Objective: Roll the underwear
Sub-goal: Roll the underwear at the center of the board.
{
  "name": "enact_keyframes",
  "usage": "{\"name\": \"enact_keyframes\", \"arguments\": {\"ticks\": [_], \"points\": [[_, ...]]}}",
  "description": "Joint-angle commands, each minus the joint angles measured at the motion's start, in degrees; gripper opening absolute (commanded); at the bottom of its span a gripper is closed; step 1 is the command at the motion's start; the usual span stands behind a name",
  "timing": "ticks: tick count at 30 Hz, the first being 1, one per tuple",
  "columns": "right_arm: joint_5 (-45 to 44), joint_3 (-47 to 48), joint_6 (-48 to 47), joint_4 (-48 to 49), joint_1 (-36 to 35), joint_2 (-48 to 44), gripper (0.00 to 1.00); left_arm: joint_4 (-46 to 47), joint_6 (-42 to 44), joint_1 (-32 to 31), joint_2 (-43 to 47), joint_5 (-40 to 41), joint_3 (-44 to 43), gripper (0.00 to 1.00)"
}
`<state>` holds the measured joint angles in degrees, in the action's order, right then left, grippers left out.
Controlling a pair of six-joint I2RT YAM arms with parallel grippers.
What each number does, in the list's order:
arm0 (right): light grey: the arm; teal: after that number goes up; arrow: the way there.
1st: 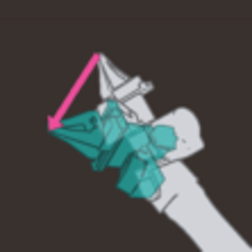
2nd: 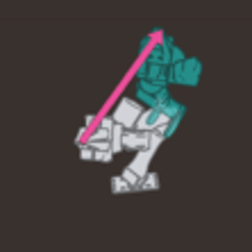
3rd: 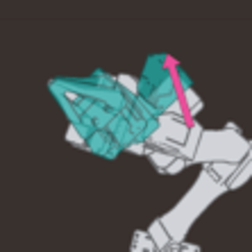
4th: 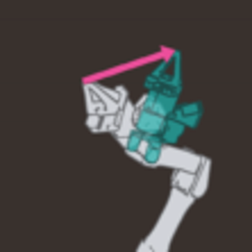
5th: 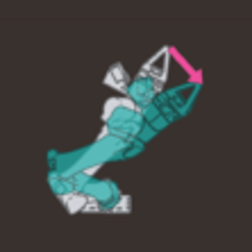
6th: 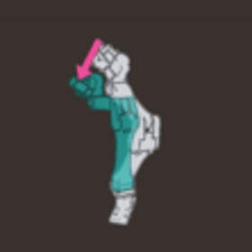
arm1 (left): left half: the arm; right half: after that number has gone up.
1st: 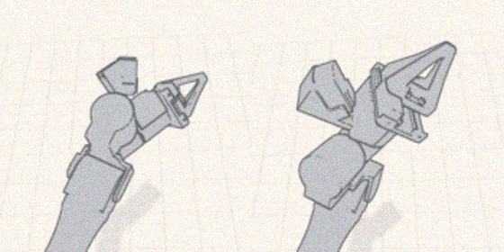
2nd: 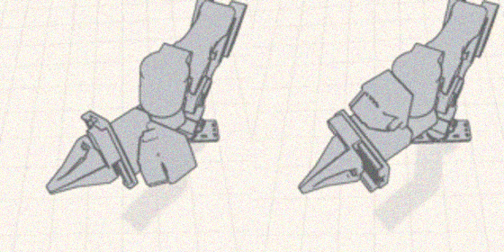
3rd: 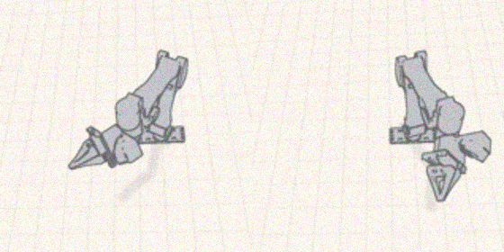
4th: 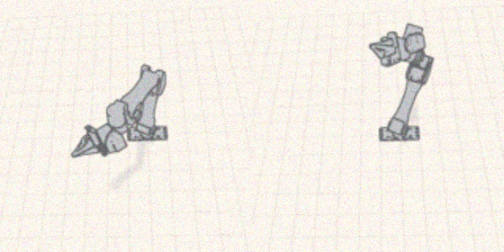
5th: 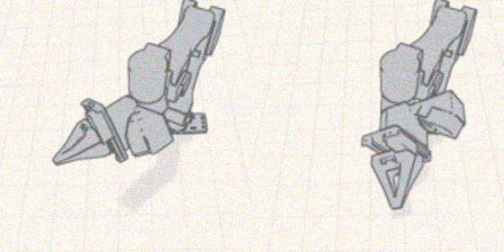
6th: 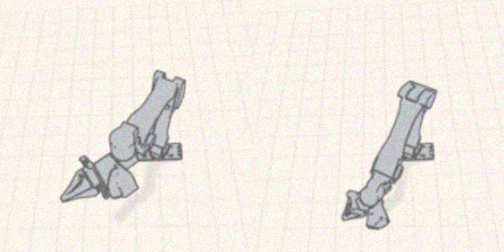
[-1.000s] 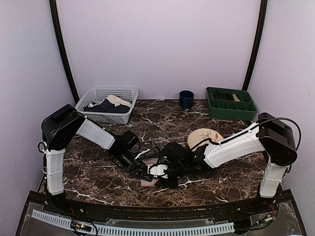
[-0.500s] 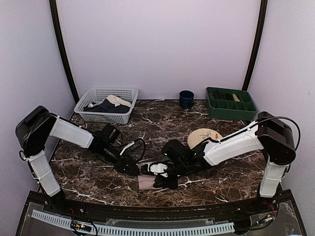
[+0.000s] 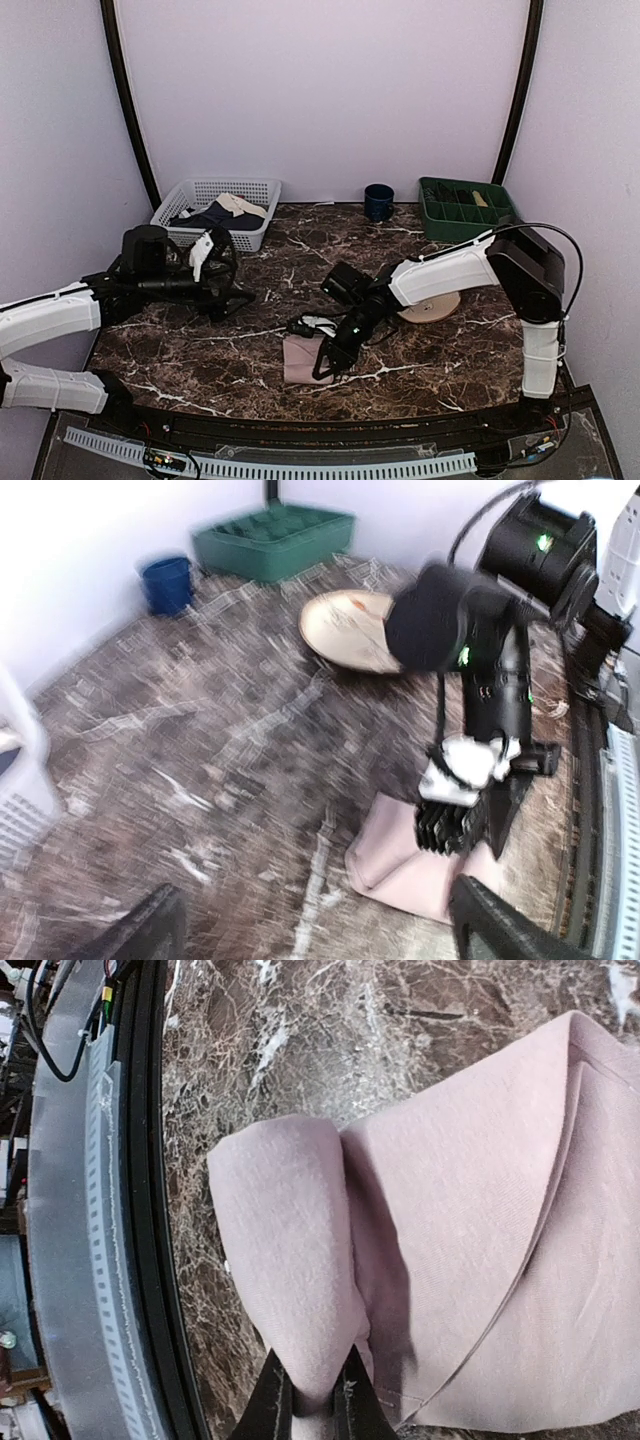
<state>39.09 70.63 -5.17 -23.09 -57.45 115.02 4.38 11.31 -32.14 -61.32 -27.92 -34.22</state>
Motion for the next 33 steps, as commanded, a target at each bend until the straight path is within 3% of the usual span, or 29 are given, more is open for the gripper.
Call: {"name": "enact_keyframes", "arguments": {"ticks": [1,7,10,13,21,33], "points": [[5.3,4.9,0.7,-13.0,0.4,5.2,0.00,4.5,-14.3,-0.2,9.9,16.5,3.6,0.99],[12.6,9.2,3.7,-16.5,2.7,9.9,0.00,-2.8,-2.8,-0.8,12.5,3.7,5.0,0.97],[16.4,9.3,6.2,-16.1,4.2,12.0,0.00,-1.7,0.1,-6.1,14.9,4.3,9.3,0.97],[18.3,8.6,9.6,-14.2,5.3,12.8,0.00,0.6,3.8,-14.8,14.6,9.8,11.8,0.97],[20.3,8.1,15.8,-11.9,6.8,13.5,0.00,7.3,12.2,-28.8,-4.4,18.4,8.5,0.86],[21.0,8.4,16.0,-13.1,7.7,14.8,0.00,15.5,19.3,-33.8,-25.7,17.1,-0.6,0.56]]}}
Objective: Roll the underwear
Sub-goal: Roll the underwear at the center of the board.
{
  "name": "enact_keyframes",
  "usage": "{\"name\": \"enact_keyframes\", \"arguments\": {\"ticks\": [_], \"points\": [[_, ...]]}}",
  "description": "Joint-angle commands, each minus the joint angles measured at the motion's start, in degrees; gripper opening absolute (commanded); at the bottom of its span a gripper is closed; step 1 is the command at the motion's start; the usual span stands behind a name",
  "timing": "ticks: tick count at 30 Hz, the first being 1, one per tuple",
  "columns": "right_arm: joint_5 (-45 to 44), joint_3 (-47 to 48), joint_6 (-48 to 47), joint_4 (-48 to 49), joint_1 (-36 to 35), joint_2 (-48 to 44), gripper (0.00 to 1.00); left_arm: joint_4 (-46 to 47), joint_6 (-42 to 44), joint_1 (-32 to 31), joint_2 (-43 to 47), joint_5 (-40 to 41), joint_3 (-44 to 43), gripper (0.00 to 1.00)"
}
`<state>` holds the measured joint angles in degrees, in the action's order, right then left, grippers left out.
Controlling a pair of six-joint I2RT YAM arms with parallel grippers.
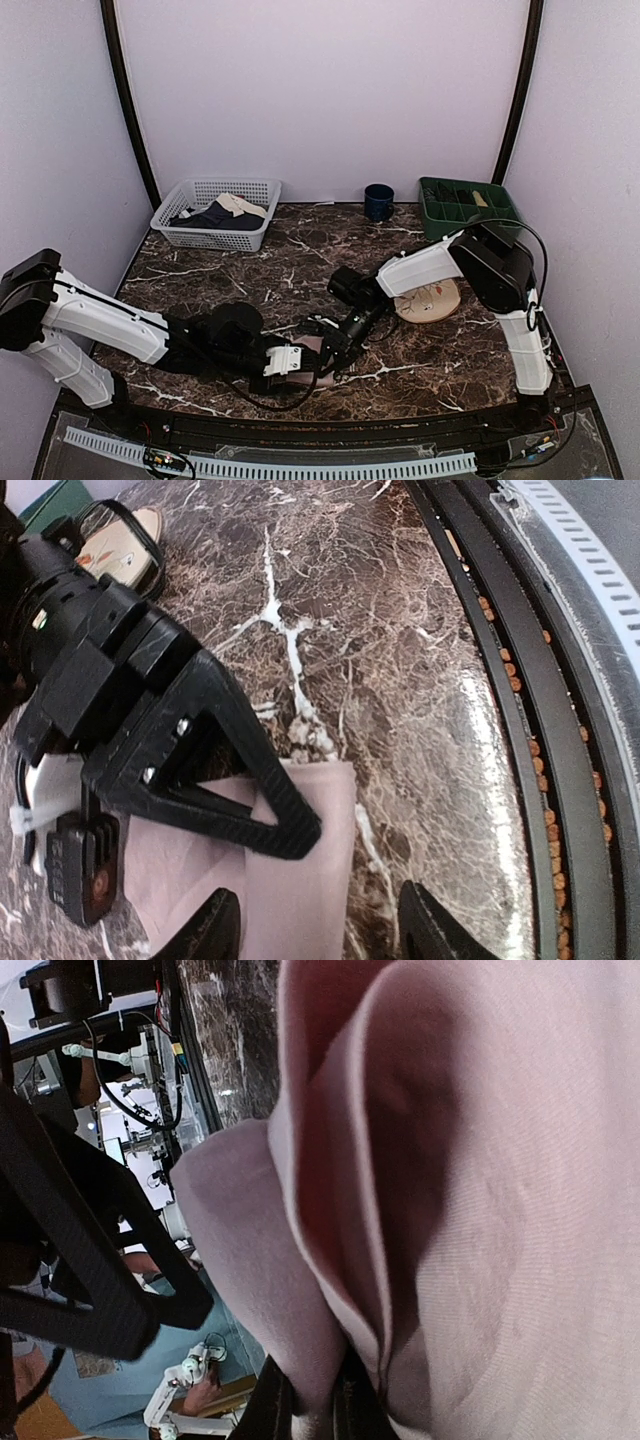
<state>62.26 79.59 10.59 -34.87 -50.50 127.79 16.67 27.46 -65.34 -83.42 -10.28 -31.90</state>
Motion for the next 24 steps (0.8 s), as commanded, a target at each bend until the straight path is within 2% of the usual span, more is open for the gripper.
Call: {"name": "enact_keyframes", "arguments": {"ticks": [1,6,13,17,19,21,24], "points": [[-2.1,-0.6,0.2,-1.4,0.8,2.0,0.00,3.0,3.4,-0.7,-4.7,-0.7,-3.4,0.53],[-2.0,-1.1,-0.4,-1.6,1.0,1.4,0.00,1.9,2.7,-0.7,-8.7,-0.2,-4.2,0.46],[-2.0,-2.1,-0.7,-1.2,1.5,0.3,0.04,-5.8,0.3,-0.7,-11.5,3.6,-4.6,0.29],[-4.2,-3.0,-2.8,-2.1,2.0,-2.4,0.17,-8.0,-2.1,-0.7,-11.0,2.7,-4.0,0.15],[-7.2,-4.4,-2.9,-1.5,2.8,-5.1,0.28,-8.5,-3.4,-0.6,-10.9,1.6,-3.7,0.11],[-9.8,-6.0,-3.1,-0.4,3.7,-9.1,0.36,-9.1,-4.5,-0.1,-11.1,-0.5,-3.9,0.08],[-15.4,-8.1,-4.1,1.3,4.5,-15.4,0.43,-10.3,-6.6,1.2,-11.3,-5.4,-4.8,0.05]]}}
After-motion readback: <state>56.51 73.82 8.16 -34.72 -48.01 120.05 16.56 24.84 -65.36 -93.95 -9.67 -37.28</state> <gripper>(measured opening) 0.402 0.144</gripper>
